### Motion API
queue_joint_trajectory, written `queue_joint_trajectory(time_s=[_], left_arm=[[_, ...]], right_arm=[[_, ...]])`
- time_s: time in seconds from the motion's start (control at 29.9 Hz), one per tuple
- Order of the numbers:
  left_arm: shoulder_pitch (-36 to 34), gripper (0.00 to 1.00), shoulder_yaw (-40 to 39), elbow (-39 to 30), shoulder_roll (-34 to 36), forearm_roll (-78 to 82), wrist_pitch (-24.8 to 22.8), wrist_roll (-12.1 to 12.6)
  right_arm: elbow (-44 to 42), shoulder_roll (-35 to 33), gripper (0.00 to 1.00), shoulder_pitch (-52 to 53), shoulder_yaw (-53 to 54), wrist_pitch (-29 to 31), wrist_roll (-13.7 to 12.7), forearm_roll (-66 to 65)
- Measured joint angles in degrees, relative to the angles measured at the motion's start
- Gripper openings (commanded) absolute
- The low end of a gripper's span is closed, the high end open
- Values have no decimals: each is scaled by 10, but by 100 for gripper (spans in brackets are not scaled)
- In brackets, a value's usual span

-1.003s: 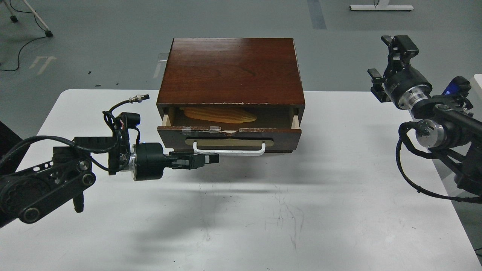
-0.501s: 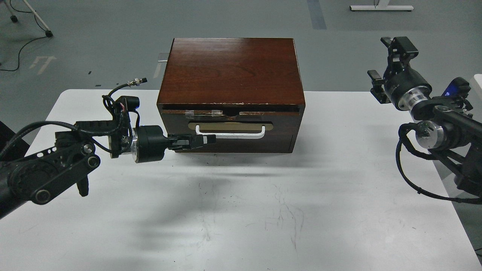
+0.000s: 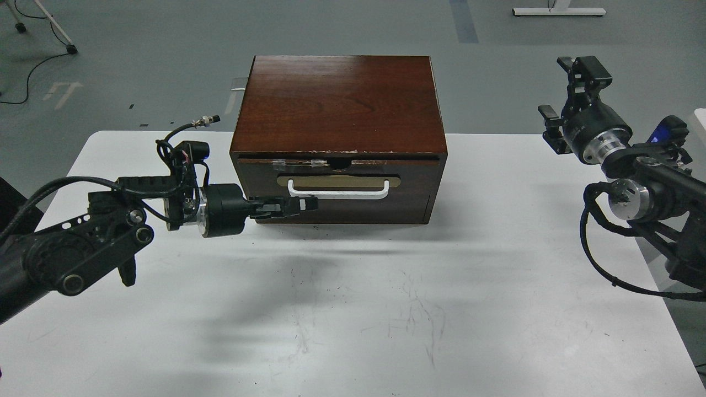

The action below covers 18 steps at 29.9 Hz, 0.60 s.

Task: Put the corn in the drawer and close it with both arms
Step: 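Hold the left gripper against the closed drawer front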

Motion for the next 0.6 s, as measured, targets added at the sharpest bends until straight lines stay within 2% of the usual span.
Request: queue_joint_trajectory(time_s=[0.6], left_arm=[[0,10,3,8,-10,-6,0,0]], right_arm=[[0,0,98,-6,0,0,0,0]])
